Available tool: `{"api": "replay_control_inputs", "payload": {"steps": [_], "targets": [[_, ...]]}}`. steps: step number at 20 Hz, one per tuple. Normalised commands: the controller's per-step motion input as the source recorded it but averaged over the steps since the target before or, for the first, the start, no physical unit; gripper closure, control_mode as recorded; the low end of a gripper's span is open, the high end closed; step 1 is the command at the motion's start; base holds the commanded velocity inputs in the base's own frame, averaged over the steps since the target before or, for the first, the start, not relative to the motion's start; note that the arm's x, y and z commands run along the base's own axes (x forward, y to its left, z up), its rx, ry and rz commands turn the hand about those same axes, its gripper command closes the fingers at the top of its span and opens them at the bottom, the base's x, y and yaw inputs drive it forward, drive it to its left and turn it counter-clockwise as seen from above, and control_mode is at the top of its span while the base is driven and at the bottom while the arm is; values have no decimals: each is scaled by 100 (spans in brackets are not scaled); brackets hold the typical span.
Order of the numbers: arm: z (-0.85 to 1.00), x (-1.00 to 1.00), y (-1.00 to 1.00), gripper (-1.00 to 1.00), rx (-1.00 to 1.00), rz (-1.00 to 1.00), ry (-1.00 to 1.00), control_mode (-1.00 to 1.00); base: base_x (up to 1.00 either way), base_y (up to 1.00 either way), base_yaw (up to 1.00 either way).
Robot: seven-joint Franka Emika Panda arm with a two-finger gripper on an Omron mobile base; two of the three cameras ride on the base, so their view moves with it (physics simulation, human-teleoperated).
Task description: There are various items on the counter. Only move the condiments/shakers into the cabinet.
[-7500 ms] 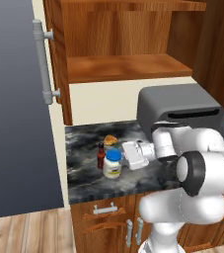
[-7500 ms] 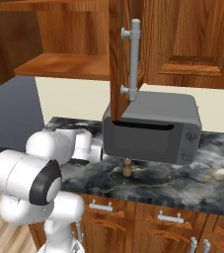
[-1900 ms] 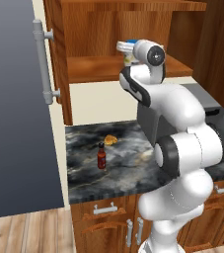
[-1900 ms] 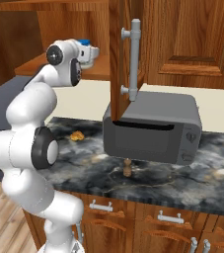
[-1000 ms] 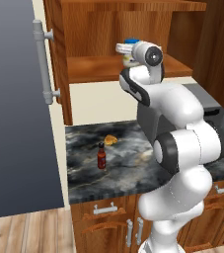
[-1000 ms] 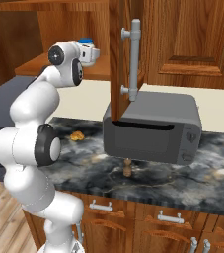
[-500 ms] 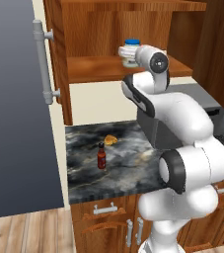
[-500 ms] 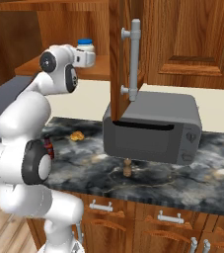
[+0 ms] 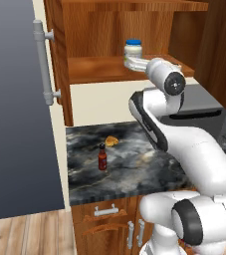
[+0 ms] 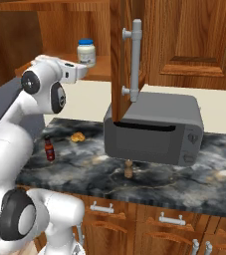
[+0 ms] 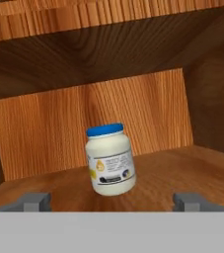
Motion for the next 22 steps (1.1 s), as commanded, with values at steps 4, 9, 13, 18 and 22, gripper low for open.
{"api": "replay_control_inputs", "payload": {"steps": [4, 9, 13, 18, 22], "targets": [[-1, -100, 0, -100, 2, 0, 3, -100, 0, 0, 0], [-7, -100, 0, -100, 0, 0, 11, -100, 0, 0, 0], [-13, -100, 0, -100, 0, 0, 16, -100, 0, 0, 0], [-26, -100, 3, -100, 0, 3, 25, -100, 0, 0, 0], [-53, -84, 15, -100, -3, 7, 36, -100, 0, 0, 0]]}}
